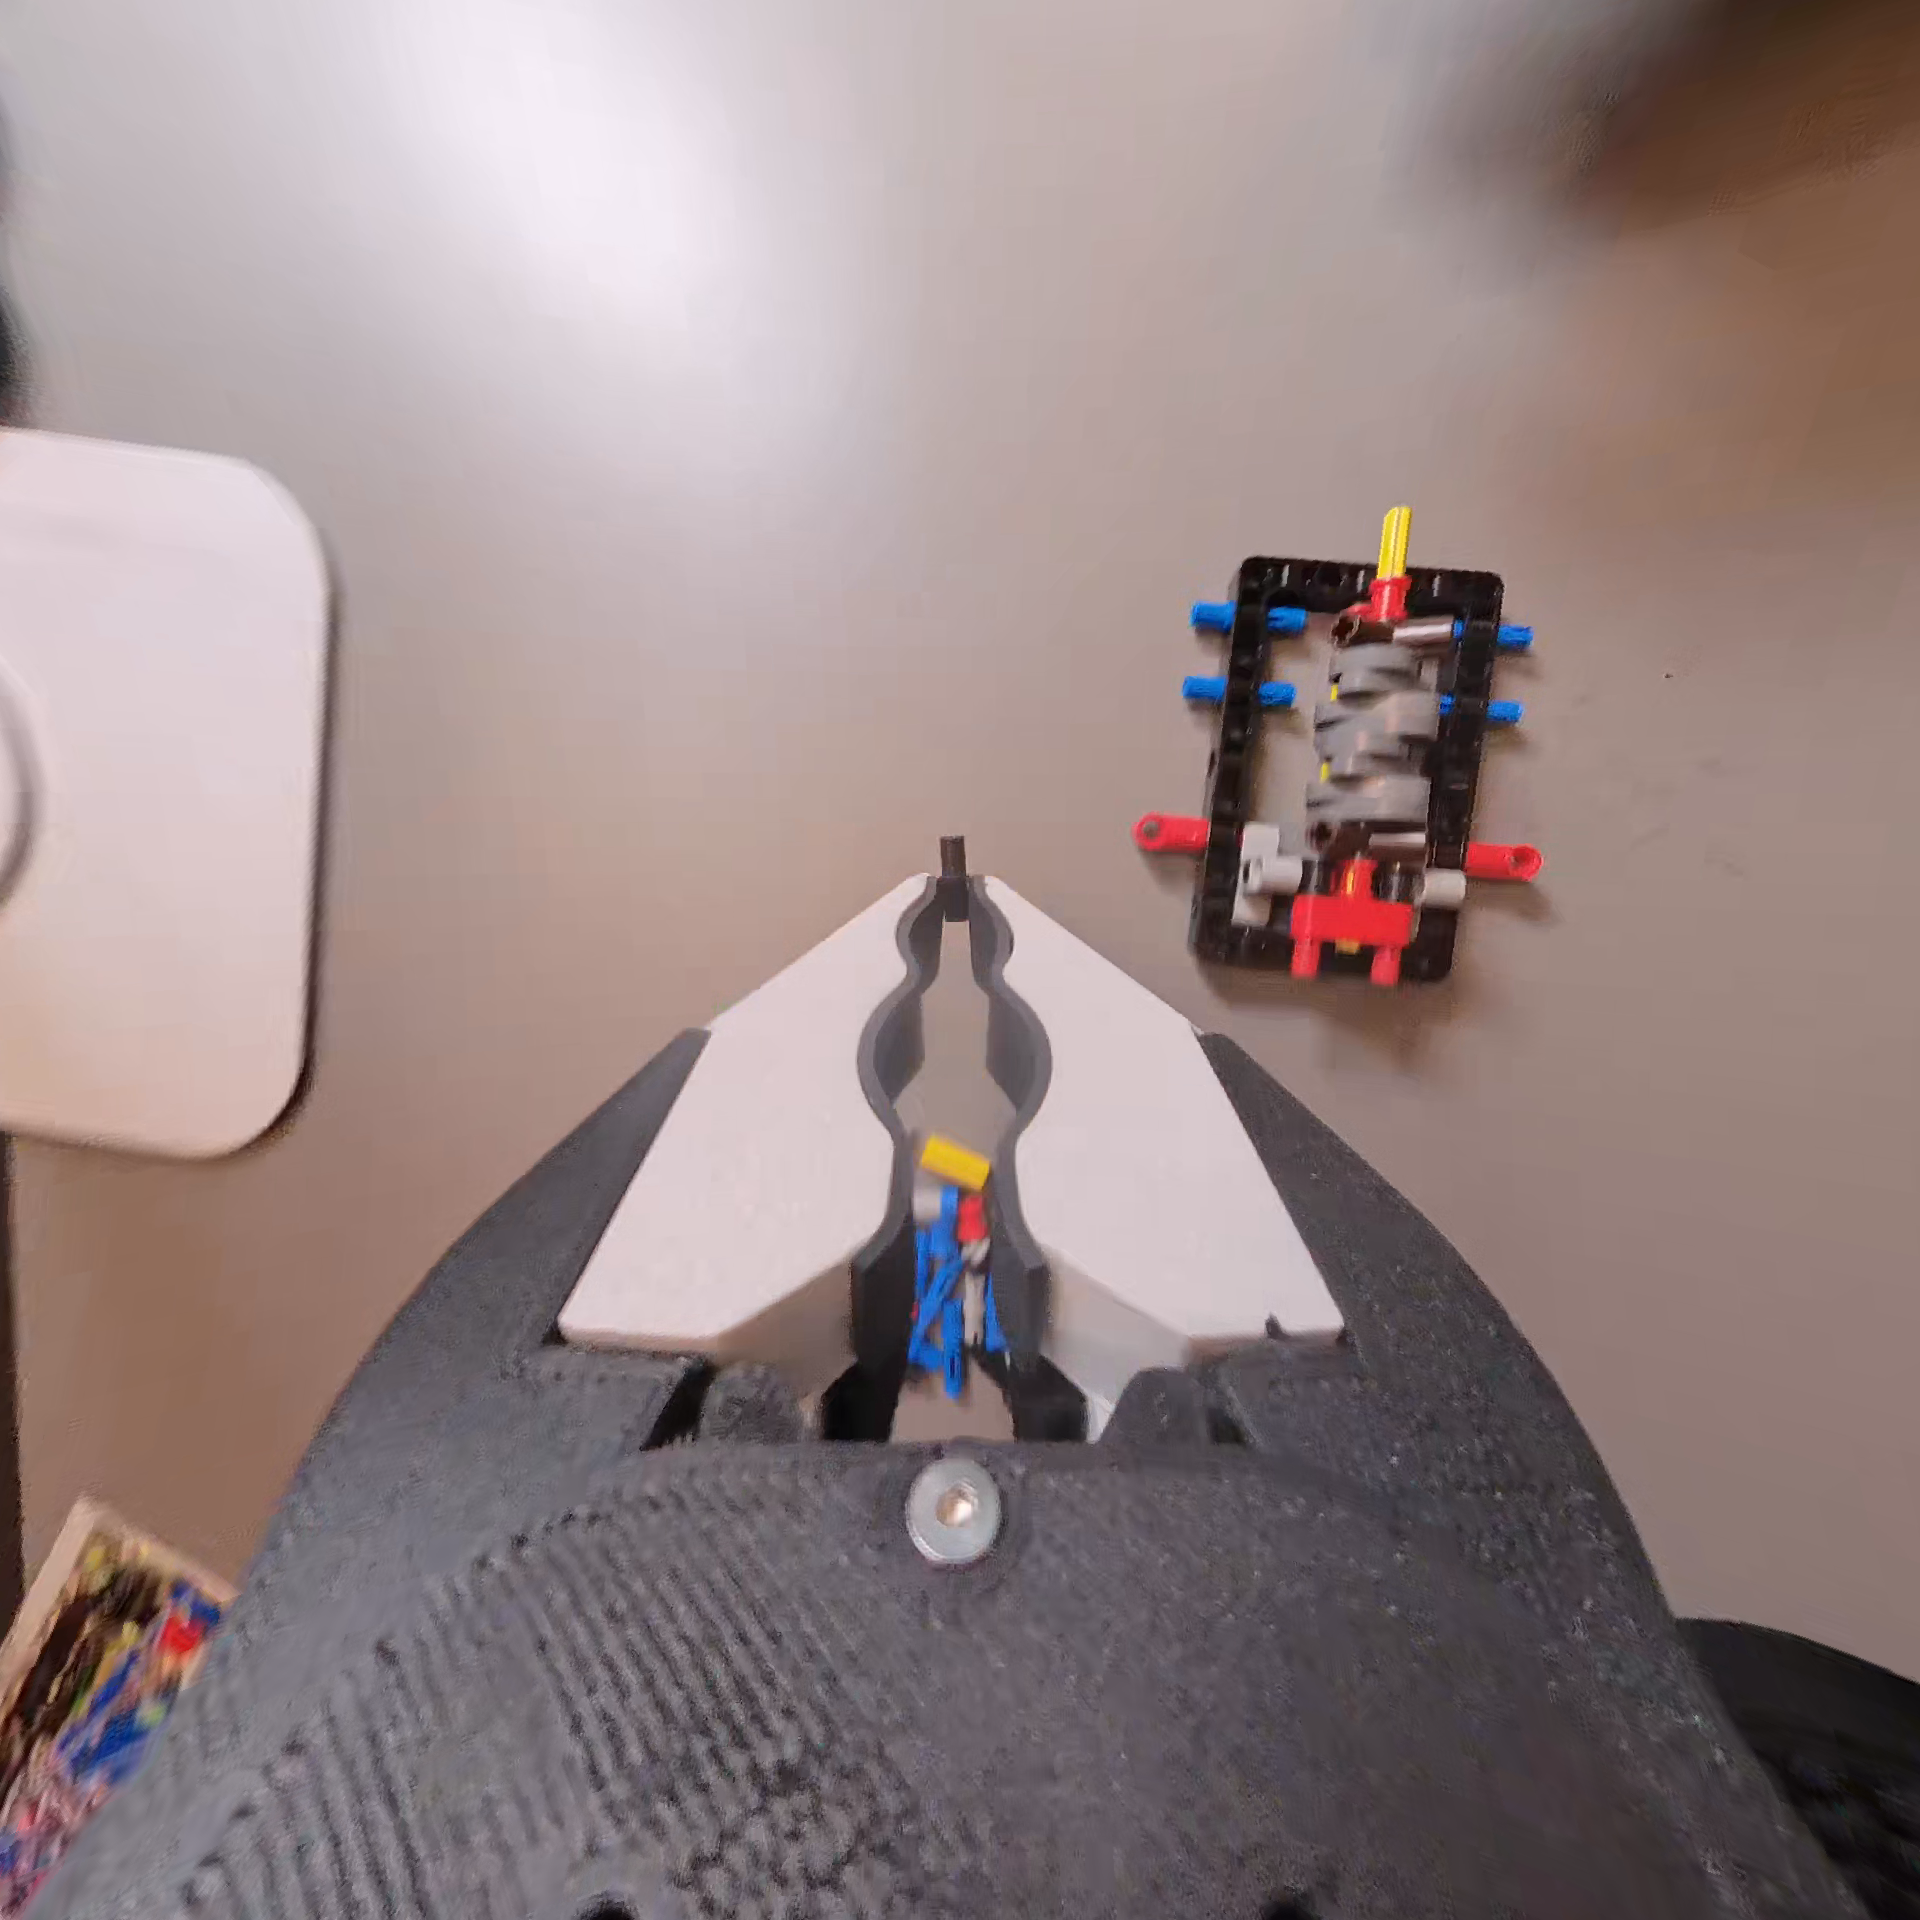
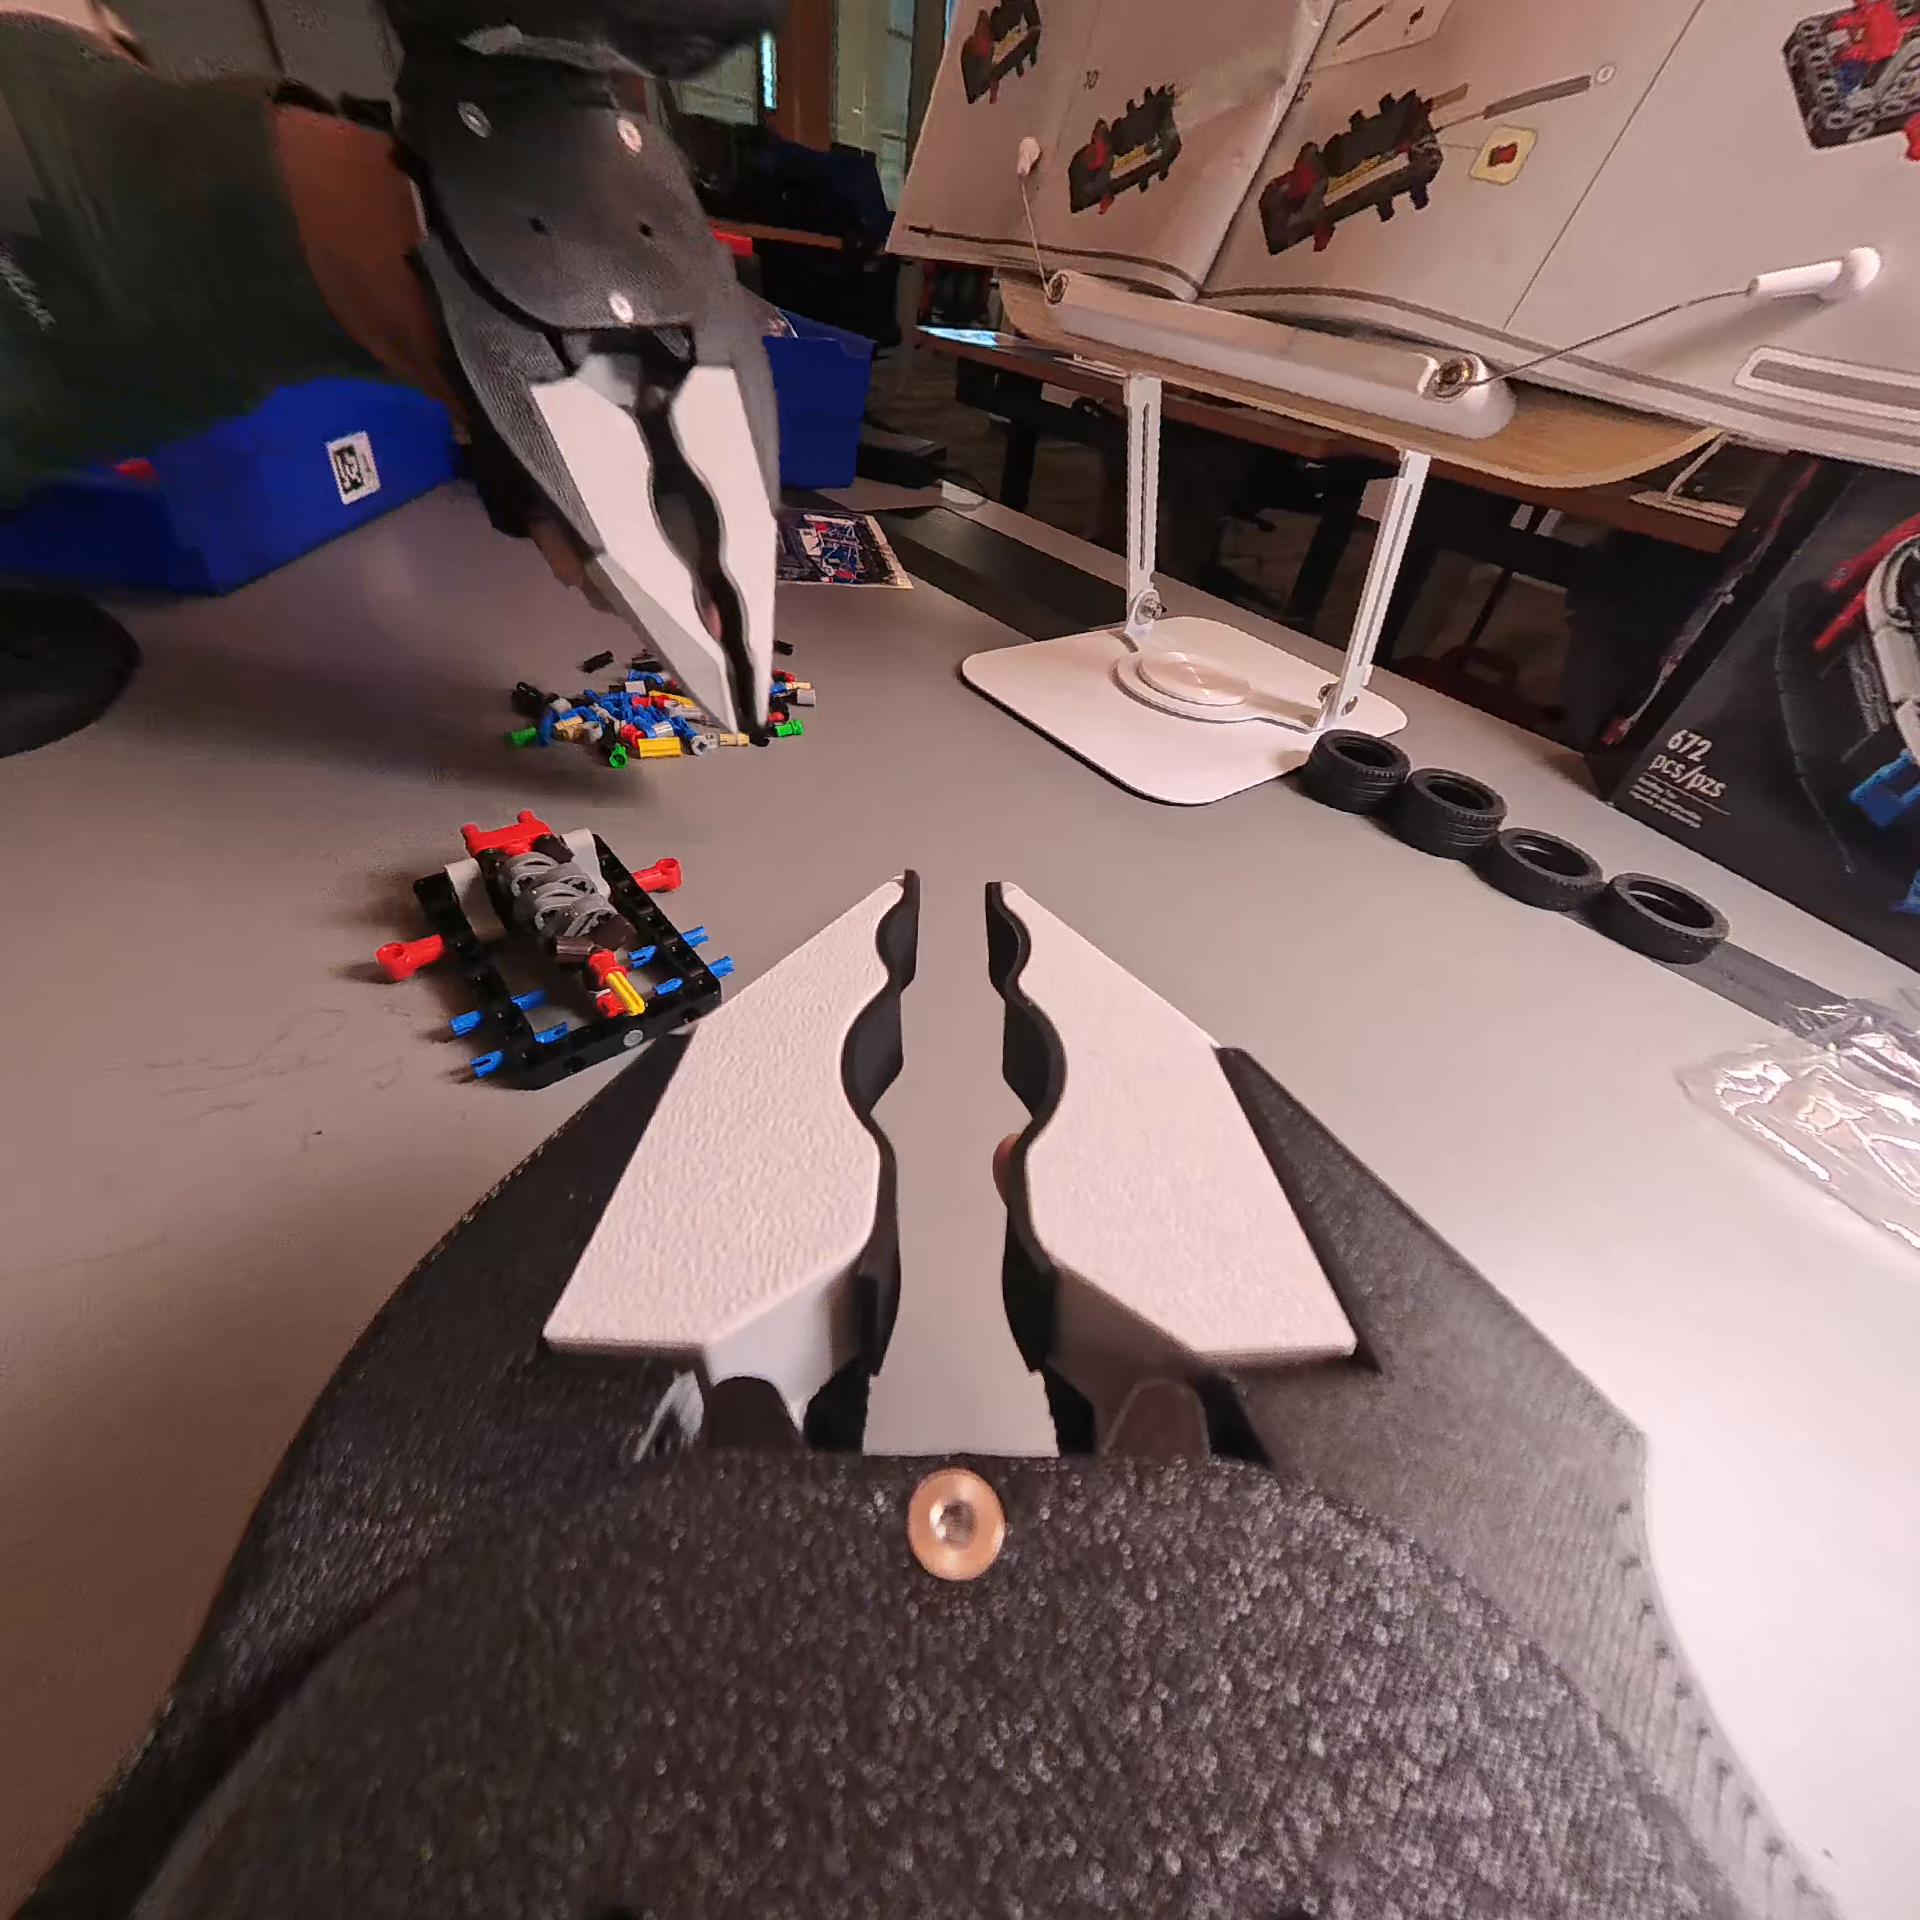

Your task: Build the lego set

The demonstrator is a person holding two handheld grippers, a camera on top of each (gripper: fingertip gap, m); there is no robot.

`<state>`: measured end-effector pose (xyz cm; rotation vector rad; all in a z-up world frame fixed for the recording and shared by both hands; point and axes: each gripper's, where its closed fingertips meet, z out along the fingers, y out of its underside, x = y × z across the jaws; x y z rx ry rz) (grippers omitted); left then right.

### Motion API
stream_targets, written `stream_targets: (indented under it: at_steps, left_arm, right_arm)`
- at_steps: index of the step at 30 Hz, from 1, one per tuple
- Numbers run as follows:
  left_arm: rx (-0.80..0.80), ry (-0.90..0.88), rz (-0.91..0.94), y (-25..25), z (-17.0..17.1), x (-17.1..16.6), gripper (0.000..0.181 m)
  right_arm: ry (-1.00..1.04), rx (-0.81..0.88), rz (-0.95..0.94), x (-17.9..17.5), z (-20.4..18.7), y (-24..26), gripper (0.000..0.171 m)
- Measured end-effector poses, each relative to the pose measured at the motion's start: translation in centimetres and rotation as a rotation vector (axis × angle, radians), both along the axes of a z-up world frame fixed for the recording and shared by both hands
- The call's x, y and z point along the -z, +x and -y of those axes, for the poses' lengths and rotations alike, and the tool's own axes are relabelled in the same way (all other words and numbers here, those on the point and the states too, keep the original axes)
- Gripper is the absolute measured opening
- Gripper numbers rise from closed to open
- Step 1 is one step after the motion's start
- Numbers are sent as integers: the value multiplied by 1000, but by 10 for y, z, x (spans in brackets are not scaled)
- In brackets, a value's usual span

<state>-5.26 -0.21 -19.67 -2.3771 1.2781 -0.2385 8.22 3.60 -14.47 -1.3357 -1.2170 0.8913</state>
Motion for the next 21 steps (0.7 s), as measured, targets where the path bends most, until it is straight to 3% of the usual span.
stream_targets:
  at_steps: [1,8,12,17,21]
  left_arm:
    - [22,-28,-9,7,-3,7,3]
    - [60,-101,-25,20,-8,33,4]
    - [14,-81,30,15,-7,22,13]
    - [-121,21,40,-42,21,-22,18]
    - [-231,-70,-52,-103,67,-2,13]
  right_arm:
    - [6,5,1,0,-1,1,11]
    - [42,37,4,-6,-10,11,10]
    - [50,30,17,-5,-9,10,11]
    - [69,26,10,-9,-5,11,10]
    - [51,23,-7,-13,-4,11,10]
